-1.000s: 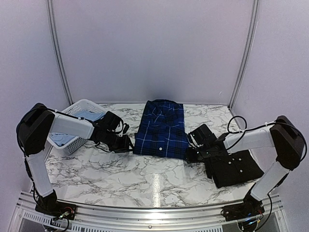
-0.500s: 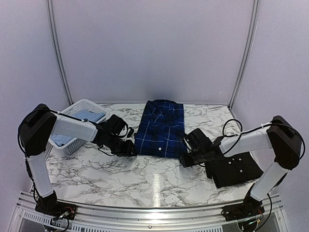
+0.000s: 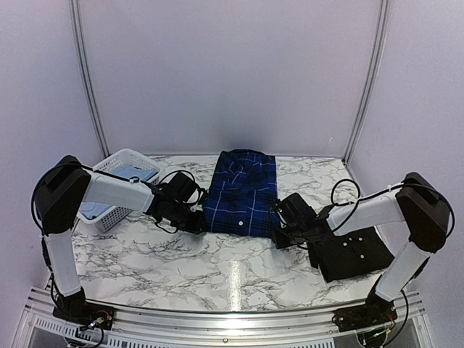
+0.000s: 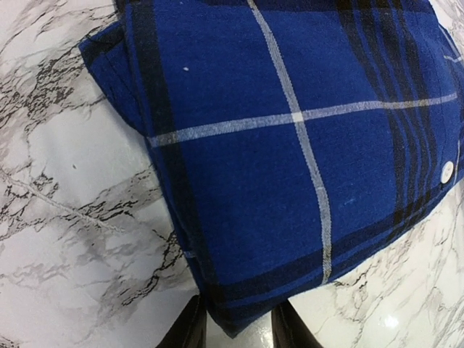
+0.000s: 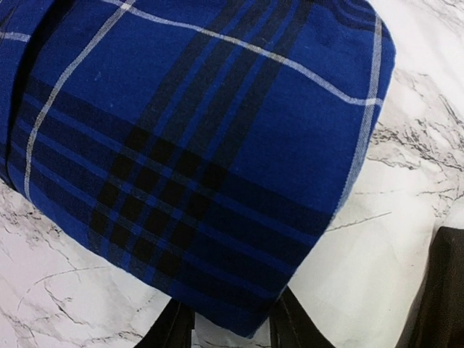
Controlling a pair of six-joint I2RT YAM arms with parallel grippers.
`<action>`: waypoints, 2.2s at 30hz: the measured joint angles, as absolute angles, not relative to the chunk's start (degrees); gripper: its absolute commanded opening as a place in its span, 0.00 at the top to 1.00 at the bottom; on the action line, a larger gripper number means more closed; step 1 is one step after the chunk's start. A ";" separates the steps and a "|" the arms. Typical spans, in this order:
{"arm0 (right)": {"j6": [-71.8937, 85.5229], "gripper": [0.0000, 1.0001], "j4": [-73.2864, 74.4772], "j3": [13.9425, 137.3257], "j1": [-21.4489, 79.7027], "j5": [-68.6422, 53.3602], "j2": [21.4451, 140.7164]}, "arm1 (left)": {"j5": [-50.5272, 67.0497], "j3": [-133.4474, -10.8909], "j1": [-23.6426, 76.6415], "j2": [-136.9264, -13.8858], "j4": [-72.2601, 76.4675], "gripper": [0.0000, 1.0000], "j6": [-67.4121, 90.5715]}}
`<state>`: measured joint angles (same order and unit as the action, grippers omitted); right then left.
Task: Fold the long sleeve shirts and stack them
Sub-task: Pick up the 2/3-rectangle-folded shirt from the center of the board, then fold the 2/3-rectangle-folded shirt at the center of the board.
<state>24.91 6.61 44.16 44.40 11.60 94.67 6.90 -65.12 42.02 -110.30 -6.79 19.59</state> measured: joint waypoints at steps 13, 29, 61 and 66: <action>22.17 1.00 7.44 45.25 44.40 12.53 94.96 | 5.91 -65.63 42.70 -110.69 -7.20 1.00 18.79; 24.08 1.00 15.94 43.33 50.76 11.66 81.41 | 6.81 -53.34 47.35 -92.31 -8.19 1.00 21.93; 23.81 1.00 12.14 101.06 22.68 -7.66 133.40 | 10.61 -125.62 26.20 -147.50 -19.97 1.00 26.46; 24.21 1.00 11.20 99.15 22.65 -10.09 133.03 | 11.99 -123.90 26.61 -146.98 -19.22 1.00 27.81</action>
<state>24.21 11.20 99.15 22.65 -10.09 133.03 11.99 -123.90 26.61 -146.98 -19.22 27.81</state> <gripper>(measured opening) 0.002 0.007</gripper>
